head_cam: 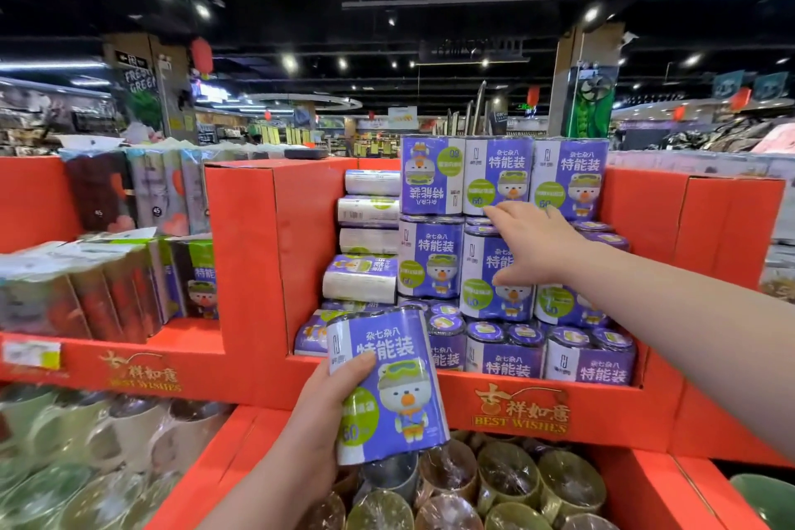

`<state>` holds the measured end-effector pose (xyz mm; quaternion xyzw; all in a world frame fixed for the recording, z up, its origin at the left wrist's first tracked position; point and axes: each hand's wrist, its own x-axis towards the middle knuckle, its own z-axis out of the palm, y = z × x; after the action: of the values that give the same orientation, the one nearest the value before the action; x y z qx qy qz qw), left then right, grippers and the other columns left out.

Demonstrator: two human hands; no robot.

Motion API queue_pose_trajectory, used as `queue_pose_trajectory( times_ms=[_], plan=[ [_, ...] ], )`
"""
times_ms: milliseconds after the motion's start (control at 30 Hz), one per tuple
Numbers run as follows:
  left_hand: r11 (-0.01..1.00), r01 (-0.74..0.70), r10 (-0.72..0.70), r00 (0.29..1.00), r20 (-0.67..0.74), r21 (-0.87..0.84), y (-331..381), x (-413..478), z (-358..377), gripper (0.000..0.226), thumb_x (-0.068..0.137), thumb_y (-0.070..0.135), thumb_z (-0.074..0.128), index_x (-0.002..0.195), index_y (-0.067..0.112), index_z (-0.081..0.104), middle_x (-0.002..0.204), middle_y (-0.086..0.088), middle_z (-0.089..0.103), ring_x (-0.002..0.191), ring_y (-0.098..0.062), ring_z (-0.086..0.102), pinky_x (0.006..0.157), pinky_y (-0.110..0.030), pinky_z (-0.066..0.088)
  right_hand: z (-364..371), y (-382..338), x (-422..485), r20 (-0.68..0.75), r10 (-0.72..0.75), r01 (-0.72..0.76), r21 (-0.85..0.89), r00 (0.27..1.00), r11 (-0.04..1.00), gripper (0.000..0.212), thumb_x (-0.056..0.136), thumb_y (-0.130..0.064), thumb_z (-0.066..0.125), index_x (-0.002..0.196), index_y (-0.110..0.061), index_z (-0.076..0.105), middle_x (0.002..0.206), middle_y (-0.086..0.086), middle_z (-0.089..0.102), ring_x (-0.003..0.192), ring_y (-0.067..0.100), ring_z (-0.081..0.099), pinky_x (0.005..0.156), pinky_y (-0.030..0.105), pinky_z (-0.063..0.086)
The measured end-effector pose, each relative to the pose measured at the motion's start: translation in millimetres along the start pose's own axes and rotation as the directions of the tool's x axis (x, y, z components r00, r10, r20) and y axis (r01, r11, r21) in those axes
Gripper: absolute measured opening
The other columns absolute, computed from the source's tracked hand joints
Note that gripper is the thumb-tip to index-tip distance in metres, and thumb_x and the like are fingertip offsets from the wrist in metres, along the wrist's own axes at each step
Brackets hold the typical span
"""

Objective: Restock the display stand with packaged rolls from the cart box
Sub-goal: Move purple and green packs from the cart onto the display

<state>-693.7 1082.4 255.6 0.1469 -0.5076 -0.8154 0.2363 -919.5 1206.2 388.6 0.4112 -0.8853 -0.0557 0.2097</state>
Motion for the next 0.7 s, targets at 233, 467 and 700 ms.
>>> queue_pose_trajectory(
  times_ms=[233,467,700],
  plan=[
    [0.985,-0.134,0.125,0.988,0.086,0.11,23.3,26.7,22.6,0.06,0.066,0.023,0.072,0.123,0.012,0.056,0.109,-0.019,0.071,0.096,-0.04,0.068,0.08,-0.052,0.057,-40.7,-58.2,-24.8,0.115,-0.335,0.191,0.632,0.935,0.751,0.056,0.087,-0.048,0.06,0.137,-0.03,0.045,0.136,-0.007,0.051,0.12,0.009,0.051,0.097,0.021,0.038],
    [0.803,-0.389,0.373,0.919,0.13,0.452,46.9,65.0,36.8,0.074,0.061,0.057,0.072,0.125,0.028,0.05,0.12,0.005,0.059,0.112,-0.014,0.059,0.084,-0.026,0.048,-68.0,-36.9,1.2,-0.014,-0.225,0.189,0.598,0.974,0.779,0.061,0.084,-0.043,0.067,0.138,-0.03,0.044,0.142,-0.005,0.046,0.13,0.011,0.043,0.101,0.022,0.034],
    [0.249,-0.379,0.348,0.894,0.283,0.891,15.8,109.6,19.3,0.076,0.057,0.06,0.062,0.125,0.034,0.041,0.127,0.013,0.054,0.123,-0.011,0.049,0.1,-0.035,0.043,-48.3,-41.5,27.6,-0.077,-0.176,0.189,0.531,0.981,0.826,0.06,0.086,-0.039,0.067,0.138,-0.028,0.039,0.146,-0.003,0.042,0.133,0.019,0.041,0.105,0.034,0.037]
  ],
)
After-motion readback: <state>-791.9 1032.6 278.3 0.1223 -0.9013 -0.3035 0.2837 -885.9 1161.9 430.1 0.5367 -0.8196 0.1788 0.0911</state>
